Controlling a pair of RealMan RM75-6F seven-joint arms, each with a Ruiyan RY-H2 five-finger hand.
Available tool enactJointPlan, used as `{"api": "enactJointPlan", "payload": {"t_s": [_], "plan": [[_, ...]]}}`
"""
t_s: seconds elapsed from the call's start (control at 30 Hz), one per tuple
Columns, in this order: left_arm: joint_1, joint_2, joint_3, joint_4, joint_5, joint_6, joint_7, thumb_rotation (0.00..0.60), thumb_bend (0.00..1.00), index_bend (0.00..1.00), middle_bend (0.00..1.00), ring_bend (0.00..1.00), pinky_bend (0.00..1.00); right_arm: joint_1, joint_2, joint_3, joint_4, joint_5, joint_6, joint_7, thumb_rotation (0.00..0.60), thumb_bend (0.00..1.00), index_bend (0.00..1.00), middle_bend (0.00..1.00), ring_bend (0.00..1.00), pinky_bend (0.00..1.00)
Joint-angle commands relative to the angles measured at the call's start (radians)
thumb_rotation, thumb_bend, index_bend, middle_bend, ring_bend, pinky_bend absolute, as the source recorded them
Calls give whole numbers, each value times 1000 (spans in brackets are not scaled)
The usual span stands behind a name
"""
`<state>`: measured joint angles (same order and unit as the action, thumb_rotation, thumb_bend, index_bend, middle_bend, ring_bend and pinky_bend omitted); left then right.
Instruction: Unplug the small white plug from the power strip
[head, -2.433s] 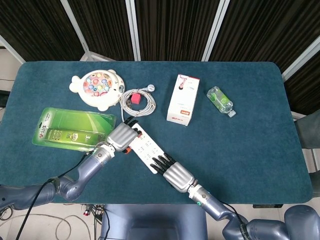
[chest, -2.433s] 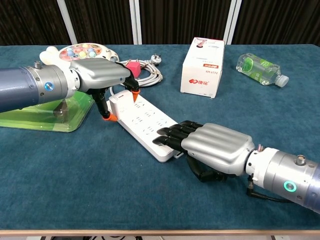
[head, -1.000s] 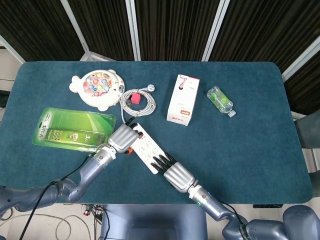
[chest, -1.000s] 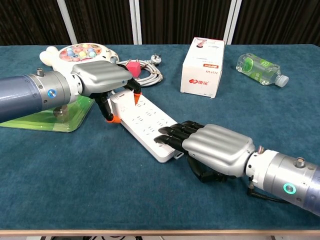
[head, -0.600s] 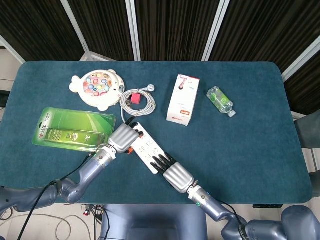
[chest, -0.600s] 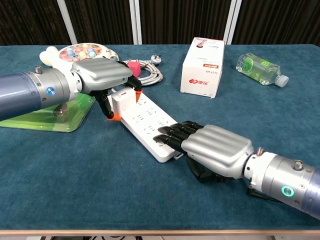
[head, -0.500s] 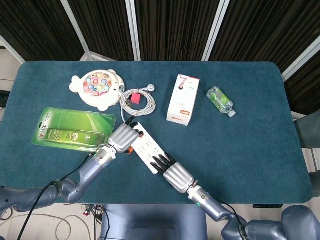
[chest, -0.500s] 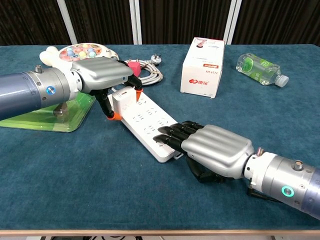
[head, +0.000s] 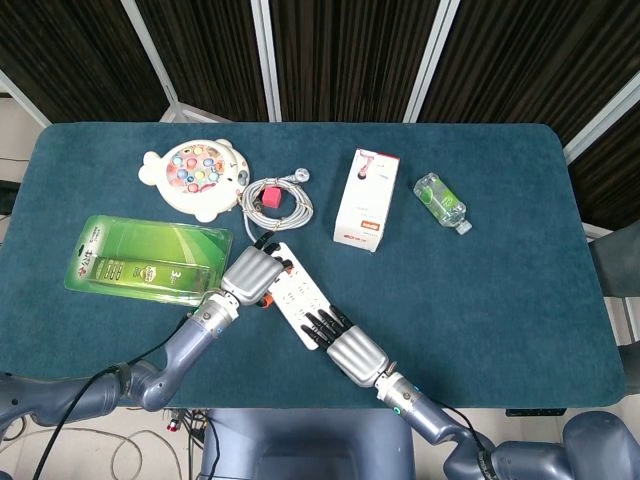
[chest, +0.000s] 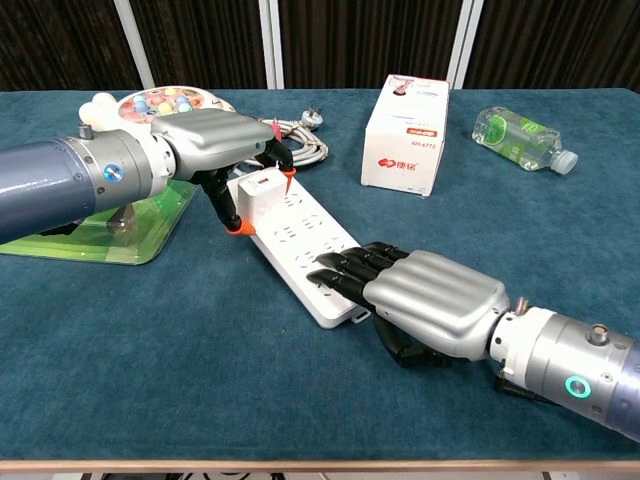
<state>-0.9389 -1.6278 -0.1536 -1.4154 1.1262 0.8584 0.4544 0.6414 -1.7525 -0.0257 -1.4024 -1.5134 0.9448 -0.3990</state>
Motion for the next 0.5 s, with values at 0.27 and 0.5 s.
{"api": "enactJointPlan", "payload": {"t_s": [0.27, 0.5], "plan": [[0, 18, -1, -26, -4, 12, 15, 600, 382, 613, 652, 195, 81, -3, -1, -5, -5, -2, 1, -4, 600, 1000, 0, 4, 0, 48], [0, 30, -8, -44, -8, 19, 12, 600, 382, 615, 653, 200, 81, -4, -4, -8, -9, -2, -1, -11, 600, 1000, 0, 4, 0, 49]]}}
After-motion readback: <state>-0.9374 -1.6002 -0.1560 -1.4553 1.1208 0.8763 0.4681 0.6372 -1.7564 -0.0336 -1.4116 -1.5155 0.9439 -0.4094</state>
